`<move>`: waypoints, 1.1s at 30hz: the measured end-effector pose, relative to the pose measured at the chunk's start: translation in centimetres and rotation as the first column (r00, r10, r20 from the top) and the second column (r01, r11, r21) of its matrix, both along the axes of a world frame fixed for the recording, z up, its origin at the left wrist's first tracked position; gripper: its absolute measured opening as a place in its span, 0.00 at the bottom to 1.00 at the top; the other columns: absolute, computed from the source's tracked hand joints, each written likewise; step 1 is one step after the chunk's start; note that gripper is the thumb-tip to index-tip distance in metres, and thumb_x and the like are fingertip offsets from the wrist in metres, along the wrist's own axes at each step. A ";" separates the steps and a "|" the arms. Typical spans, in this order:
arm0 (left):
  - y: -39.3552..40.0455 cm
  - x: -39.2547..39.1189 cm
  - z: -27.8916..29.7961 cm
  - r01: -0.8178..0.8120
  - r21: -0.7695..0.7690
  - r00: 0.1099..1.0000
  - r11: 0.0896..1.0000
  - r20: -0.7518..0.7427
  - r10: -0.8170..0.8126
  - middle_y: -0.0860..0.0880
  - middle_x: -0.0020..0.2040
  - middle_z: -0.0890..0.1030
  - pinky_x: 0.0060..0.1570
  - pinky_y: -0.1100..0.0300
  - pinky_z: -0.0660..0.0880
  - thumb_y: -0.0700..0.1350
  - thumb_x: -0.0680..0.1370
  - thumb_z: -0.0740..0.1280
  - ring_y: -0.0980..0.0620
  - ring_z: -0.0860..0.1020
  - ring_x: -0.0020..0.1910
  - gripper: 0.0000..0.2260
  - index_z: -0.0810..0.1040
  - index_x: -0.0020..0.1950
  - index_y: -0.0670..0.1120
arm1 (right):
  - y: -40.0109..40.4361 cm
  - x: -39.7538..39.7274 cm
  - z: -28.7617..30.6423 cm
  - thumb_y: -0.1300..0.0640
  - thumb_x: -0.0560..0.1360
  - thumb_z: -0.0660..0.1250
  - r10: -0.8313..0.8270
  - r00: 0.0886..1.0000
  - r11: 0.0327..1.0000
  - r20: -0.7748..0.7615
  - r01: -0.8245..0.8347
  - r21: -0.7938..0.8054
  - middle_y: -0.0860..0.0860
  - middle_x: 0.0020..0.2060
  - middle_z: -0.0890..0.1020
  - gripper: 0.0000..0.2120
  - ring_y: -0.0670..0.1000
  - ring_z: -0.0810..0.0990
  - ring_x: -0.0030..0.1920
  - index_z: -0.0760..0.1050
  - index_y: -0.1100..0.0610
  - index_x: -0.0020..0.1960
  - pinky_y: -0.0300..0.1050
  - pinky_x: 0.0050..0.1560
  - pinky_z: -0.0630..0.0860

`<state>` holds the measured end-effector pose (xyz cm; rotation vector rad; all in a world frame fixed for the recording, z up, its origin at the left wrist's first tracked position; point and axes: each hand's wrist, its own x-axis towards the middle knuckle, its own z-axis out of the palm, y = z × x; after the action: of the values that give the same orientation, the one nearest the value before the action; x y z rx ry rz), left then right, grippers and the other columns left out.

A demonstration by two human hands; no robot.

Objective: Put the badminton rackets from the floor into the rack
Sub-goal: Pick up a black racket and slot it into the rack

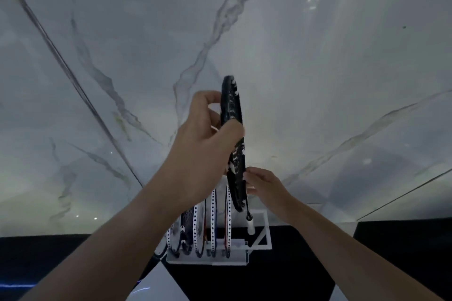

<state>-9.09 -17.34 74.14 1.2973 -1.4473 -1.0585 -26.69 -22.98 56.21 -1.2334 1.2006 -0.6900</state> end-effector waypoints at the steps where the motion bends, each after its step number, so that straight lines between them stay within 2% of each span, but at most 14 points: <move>1: -0.1 -0.3 -0.6 0.015 0.020 1.000 1.000 0.018 -0.015 0.56 0.42 0.80 0.42 0.36 0.83 0.54 0.73 0.64 0.50 0.81 0.40 0.15 0.69 0.59 0.63 | -0.3 -0.1 -0.8 0.54 0.81 0.60 -0.003 1.000 1.000 -0.028 0.004 0.031 0.70 0.44 0.76 0.17 0.70 0.76 0.45 0.76 0.70 0.51 0.76 0.62 0.71; 3: -0.4 -1.0 -1.8 0.030 0.056 0.999 0.998 0.042 -0.033 0.55 0.44 0.80 0.43 0.36 0.83 0.54 0.73 0.64 0.48 0.81 0.43 0.17 0.69 0.61 0.63 | -0.7 -0.3 -2.3 0.54 0.80 0.60 0.000 0.997 0.997 -0.073 0.006 0.083 0.66 0.43 0.77 0.16 0.72 0.78 0.48 0.77 0.68 0.48 0.77 0.64 0.67; 5: -0.8 -1.4 -2.8 0.037 0.096 0.997 0.995 0.066 -0.043 0.57 0.42 0.80 0.45 0.38 0.83 0.55 0.73 0.64 0.48 0.81 0.44 0.18 0.68 0.62 0.63 | -1.0 -0.3 -3.4 0.54 0.81 0.60 -0.005 0.994 0.991 -0.112 0.020 0.136 0.58 0.42 0.76 0.13 0.69 0.80 0.50 0.79 0.58 0.43 0.76 0.64 0.68; 7: -1.2 -1.8 -3.6 0.041 0.147 0.996 0.988 0.077 -0.053 0.55 0.40 0.80 0.43 0.41 0.85 0.56 0.73 0.64 0.47 0.82 0.45 0.18 0.69 0.62 0.63 | -1.2 -0.2 -4.4 0.54 0.81 0.59 0.003 0.991 0.983 -0.131 0.021 0.182 0.59 0.41 0.79 0.15 0.65 0.81 0.52 0.81 0.52 0.40 0.75 0.65 0.69; 9: -1.8 -2.1 -4.3 0.034 0.190 0.996 0.981 0.079 -0.050 0.49 0.42 0.80 0.39 0.45 0.85 0.57 0.74 0.64 0.45 0.83 0.44 0.17 0.69 0.62 0.61 | -1.3 -0.1 -5.1 0.53 0.82 0.57 0.046 0.986 0.974 -0.158 -0.009 0.227 0.68 0.52 0.83 0.16 0.69 0.80 0.61 0.83 0.56 0.49 0.73 0.66 0.69; 10: -2.0 -2.3 -4.7 0.027 0.203 0.994 0.979 0.095 -0.047 0.46 0.42 0.80 0.38 0.45 0.85 0.57 0.74 0.63 0.46 0.83 0.43 0.17 0.69 0.62 0.60 | -1.3 0.0 -5.5 0.53 0.82 0.57 0.050 0.983 0.969 -0.176 -0.006 0.246 0.71 0.59 0.79 0.17 0.71 0.76 0.65 0.80 0.63 0.55 0.72 0.68 0.69; 12: -2.6 -2.5 -5.7 0.011 0.239 0.988 0.971 0.144 -0.047 0.44 0.43 0.82 0.40 0.45 0.86 0.58 0.75 0.63 0.50 0.84 0.38 0.18 0.68 0.63 0.59 | -1.4 0.0 -6.4 0.54 0.82 0.57 0.043 0.981 0.961 -0.192 0.012 0.278 0.70 0.64 0.76 0.19 0.70 0.73 0.67 0.76 0.69 0.60 0.67 0.69 0.70; 15: -3.4 -2.6 -7.5 0.023 0.321 0.967 0.947 0.231 -0.102 0.45 0.41 0.82 0.42 0.43 0.86 0.57 0.76 0.63 0.50 0.83 0.38 0.18 0.67 0.64 0.59 | -1.4 -0.3 -7.6 0.52 0.83 0.60 0.061 0.982 0.923 -0.178 0.012 0.384 0.61 0.64 0.80 0.19 0.58 0.79 0.63 0.77 0.61 0.66 0.57 0.68 0.76; 17: -3.8 -2.8 -9.1 0.055 0.397 0.946 0.916 0.273 -0.176 0.45 0.43 0.82 0.42 0.42 0.85 0.54 0.78 0.64 0.46 0.85 0.39 0.17 0.66 0.65 0.58 | -1.1 -0.5 -7.7 0.47 0.83 0.60 0.077 0.989 0.888 -0.126 -0.010 0.460 0.50 0.65 0.77 0.20 0.49 0.76 0.62 0.73 0.54 0.72 0.51 0.64 0.78; 19: -4.1 -3.3 -10.9 0.085 0.461 0.921 0.883 0.303 -0.246 0.46 0.47 0.82 0.41 0.42 0.85 0.50 0.80 0.65 0.44 0.86 0.42 0.17 0.65 0.67 0.55 | -0.9 -1.0 -7.6 0.44 0.83 0.60 0.087 0.993 0.872 -0.082 -0.036 0.488 0.47 0.67 0.75 0.21 0.49 0.75 0.64 0.71 0.50 0.73 0.51 0.61 0.78; 22: -4.3 -4.0 -14.0 0.124 0.514 0.868 0.849 0.358 -0.344 0.42 0.53 0.80 0.38 0.42 0.85 0.46 0.82 0.64 0.41 0.86 0.43 0.16 0.64 0.67 0.49 | -1.0 -1.7 -7.8 0.46 0.83 0.61 0.054 0.998 0.867 -0.017 -0.038 0.498 0.49 0.72 0.74 0.16 0.52 0.76 0.67 0.72 0.48 0.69 0.57 0.63 0.78; 25: -4.3 -4.8 -17.0 0.121 0.517 0.805 0.848 0.448 -0.388 0.40 0.51 0.79 0.42 0.38 0.83 0.40 0.83 0.63 0.42 0.84 0.42 0.12 0.66 0.65 0.43 | -1.0 -2.2 -8.4 0.42 0.81 0.61 0.049 0.998 0.859 0.040 -0.063 0.509 0.48 0.68 0.78 0.19 0.54 0.80 0.64 0.75 0.47 0.69 0.57 0.56 0.81; 29: -3.3 -6.3 -21.1 0.041 0.483 0.766 0.875 0.547 -0.338 0.40 0.54 0.81 0.47 0.43 0.84 0.35 0.82 0.63 0.41 0.85 0.48 0.13 0.68 0.65 0.43 | -0.4 -2.6 -10.4 0.38 0.83 0.54 -0.104 0.990 0.808 0.099 0.026 0.589 0.44 0.60 0.84 0.17 0.49 0.85 0.54 0.79 0.41 0.59 0.53 0.40 0.84; 33: -1.2 -7.3 -24.6 -0.045 0.451 0.785 0.891 0.568 -0.247 0.44 0.53 0.81 0.48 0.48 0.84 0.38 0.83 0.64 0.46 0.84 0.48 0.12 0.69 0.65 0.45 | 0.9 -2.8 -13.0 0.37 0.82 0.49 -0.185 0.975 0.771 0.121 0.068 0.633 0.45 0.57 0.86 0.24 0.51 0.83 0.57 0.80 0.43 0.64 0.54 0.51 0.81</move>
<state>-16.44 -18.56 49.53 2.0588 -1.8339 -1.1371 -29.49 -22.09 43.22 -0.5181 1.2318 -0.4233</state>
